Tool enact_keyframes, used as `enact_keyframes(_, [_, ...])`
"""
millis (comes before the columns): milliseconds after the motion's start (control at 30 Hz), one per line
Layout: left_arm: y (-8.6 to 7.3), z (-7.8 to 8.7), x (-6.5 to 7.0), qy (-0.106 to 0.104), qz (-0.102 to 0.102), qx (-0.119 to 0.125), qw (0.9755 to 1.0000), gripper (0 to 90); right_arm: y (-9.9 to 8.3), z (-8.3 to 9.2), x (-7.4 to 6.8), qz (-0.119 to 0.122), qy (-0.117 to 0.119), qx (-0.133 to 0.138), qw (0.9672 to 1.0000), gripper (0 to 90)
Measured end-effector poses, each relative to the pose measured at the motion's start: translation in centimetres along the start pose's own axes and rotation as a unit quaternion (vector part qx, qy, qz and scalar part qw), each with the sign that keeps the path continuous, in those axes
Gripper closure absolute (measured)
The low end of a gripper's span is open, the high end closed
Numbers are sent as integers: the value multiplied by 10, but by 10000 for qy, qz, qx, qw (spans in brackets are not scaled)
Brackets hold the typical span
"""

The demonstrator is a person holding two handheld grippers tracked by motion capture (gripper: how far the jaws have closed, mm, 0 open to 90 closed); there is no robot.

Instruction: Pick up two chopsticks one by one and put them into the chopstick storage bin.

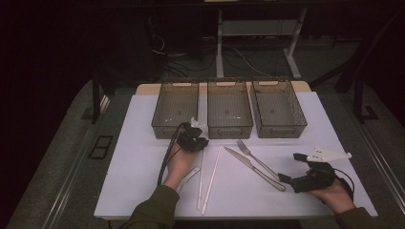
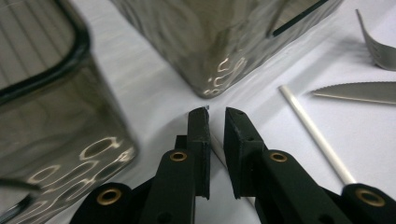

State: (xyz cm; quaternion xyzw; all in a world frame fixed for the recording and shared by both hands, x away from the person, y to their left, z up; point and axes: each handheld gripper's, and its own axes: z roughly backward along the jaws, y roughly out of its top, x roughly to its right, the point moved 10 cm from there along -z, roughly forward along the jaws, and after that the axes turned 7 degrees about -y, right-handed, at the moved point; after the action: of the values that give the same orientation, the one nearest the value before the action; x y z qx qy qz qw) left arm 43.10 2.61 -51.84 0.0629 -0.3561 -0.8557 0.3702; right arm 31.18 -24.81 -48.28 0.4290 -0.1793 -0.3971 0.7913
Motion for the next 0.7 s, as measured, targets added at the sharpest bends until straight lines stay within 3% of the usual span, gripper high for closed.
enact_keyframes(700, [11,-17,31,-370,-297,45,9989,819,0,0,0,-15,2,-1,10000,5])
